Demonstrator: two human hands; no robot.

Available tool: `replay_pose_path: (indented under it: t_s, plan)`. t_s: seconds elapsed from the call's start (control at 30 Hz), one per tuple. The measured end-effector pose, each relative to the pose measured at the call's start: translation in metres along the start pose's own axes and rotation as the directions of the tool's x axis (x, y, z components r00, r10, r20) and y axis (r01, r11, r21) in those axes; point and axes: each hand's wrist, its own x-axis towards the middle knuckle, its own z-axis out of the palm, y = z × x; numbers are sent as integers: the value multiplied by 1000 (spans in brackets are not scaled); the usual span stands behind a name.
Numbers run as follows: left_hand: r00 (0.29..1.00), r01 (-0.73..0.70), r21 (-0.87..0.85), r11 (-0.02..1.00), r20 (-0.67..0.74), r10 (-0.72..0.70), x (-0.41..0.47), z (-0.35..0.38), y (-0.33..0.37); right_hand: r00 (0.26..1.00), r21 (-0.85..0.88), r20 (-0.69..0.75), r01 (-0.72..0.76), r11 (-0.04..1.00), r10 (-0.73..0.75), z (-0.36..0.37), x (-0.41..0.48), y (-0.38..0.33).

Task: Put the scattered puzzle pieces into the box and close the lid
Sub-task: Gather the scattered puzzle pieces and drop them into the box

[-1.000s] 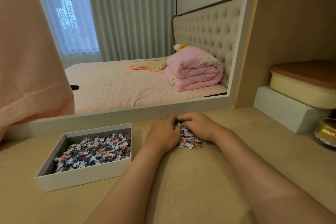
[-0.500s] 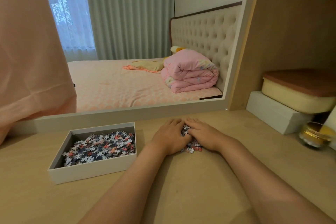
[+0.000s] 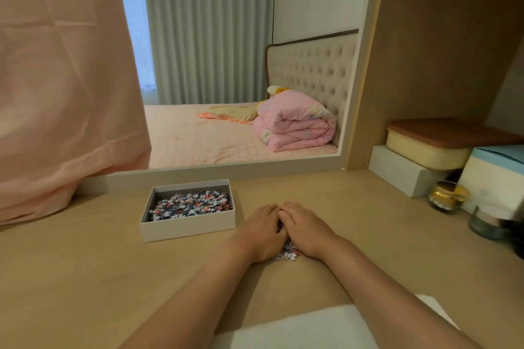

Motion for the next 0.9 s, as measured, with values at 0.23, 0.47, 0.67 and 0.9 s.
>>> replay_pose_path:
  t_s: [0.23, 0.47, 0.67, 0.9]
  plan:
    - [998, -23, -81, 996, -66, 17, -57, -15, -16, 1000, 24, 19, 18, 1000, -18, 19, -32, -56]
    - [997, 0, -130, 992, -73, -9, -111, -45, -47, 998, 105, -9, 70, 992, -69, 40, -49, -117]
    - [984, 12, -243, 970, -168, -54, -137, -68, -69, 998, 285, -66, 12, 959, 7, 48, -44, -138]
    - [821, -43, -315, 948, -552, -146, -145, -96, -92, 982, 383, -171, 137, 914, -75, 23, -18, -152]
